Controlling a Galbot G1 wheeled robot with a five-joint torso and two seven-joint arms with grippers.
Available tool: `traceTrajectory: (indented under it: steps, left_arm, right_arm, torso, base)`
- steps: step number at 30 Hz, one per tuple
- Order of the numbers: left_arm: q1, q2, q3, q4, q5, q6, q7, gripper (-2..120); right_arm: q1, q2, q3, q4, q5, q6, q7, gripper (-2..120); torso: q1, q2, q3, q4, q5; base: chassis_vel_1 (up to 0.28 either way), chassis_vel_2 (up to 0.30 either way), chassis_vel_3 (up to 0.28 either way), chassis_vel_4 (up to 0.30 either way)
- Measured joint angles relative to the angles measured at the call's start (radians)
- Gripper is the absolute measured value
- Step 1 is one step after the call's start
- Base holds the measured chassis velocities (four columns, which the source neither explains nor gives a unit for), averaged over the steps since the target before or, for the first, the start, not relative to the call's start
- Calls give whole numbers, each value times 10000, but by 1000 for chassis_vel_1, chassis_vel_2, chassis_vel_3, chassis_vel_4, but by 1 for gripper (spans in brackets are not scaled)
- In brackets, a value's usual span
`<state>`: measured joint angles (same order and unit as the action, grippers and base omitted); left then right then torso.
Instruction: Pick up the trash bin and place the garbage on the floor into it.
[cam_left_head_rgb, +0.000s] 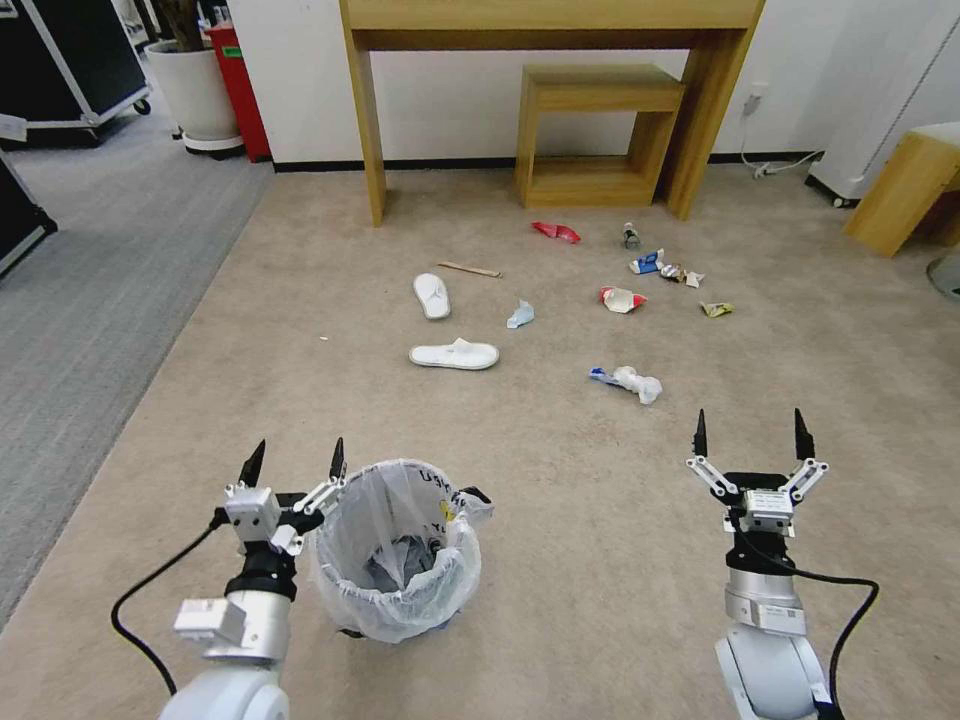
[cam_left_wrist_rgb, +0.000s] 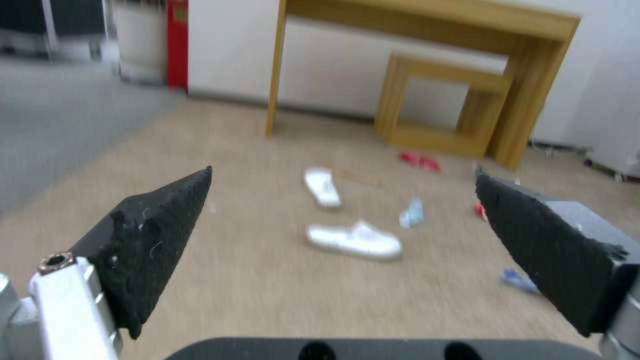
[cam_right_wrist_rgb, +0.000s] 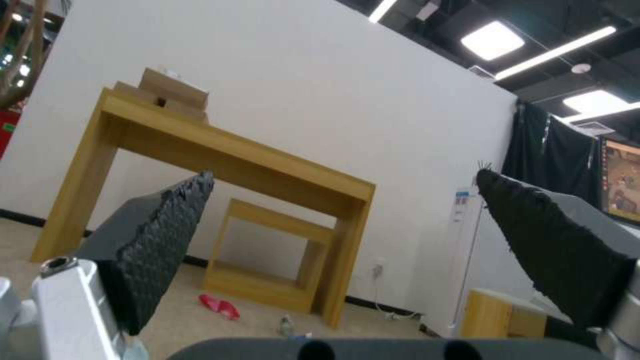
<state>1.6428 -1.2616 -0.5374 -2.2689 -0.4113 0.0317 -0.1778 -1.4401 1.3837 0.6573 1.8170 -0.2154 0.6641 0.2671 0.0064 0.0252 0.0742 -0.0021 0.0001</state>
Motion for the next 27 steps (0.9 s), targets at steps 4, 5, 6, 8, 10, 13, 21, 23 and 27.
traceTrajectory:
  steps: [4,5,6,8,10,13,21,23,27]
  left_arm:
    - [64,1255,87,-528,-1746,1147,-1162,100]
    - [58,1541,124,-603,-2188,1309,-1411,100]
    - [58,1541,124,-603,-2188,1309,-1411,100]
    - [-51,2066,241,-781,-3044,1534,-1827,100]
    - [-136,2300,286,-849,-3445,1624,-2006,100]
    - [-370,2840,430,-1011,-4634,1780,-2473,100]
    - [-599,4279,890,-1209,-6394,1925,-3151,100]
    - [-642,4397,930,-1214,-6613,1925,-3207,100]
    - [-911,4663,1038,-1274,-7422,1908,-3402,100]
  right_arm:
    - [-77,-144,1,64,111,-203,58,100]
    - [-109,-189,10,79,111,-255,75,100]
    - [-109,-189,10,79,111,-255,75,100]
    - [-204,-266,29,127,111,-381,118,100]
    - [-259,-292,48,152,128,-434,136,100]
    - [-339,-320,126,176,152,-482,144,100]
    - [-500,-433,173,179,262,-735,144,100]
    - [-493,-475,173,178,299,-793,144,100]
    - [-401,-592,155,157,407,-926,137,100]
  torso:
    - [0,0,0,0,-1]
    - [0,0,0,1,-2]
    - [0,0,0,1,-2]
    - [0,0,0,0,-1]
    - [0,0,0,0,-1]
    - [0,0,0,0,-2]
    - [0,0,0,0,1]
    - [0,0,0,-1,0]
    - [0,0,0,1,-1]
  base:
    - [0,0,0,0]
    - [0,0,0,0]
    - [0,0,0,0]
    - [0,0,0,0]
    - [0,0,0,0]
    - [0,0,0,0]
    - [0,0,0,0]
    - [0,0,0,0]
    - [0,0,0,0]
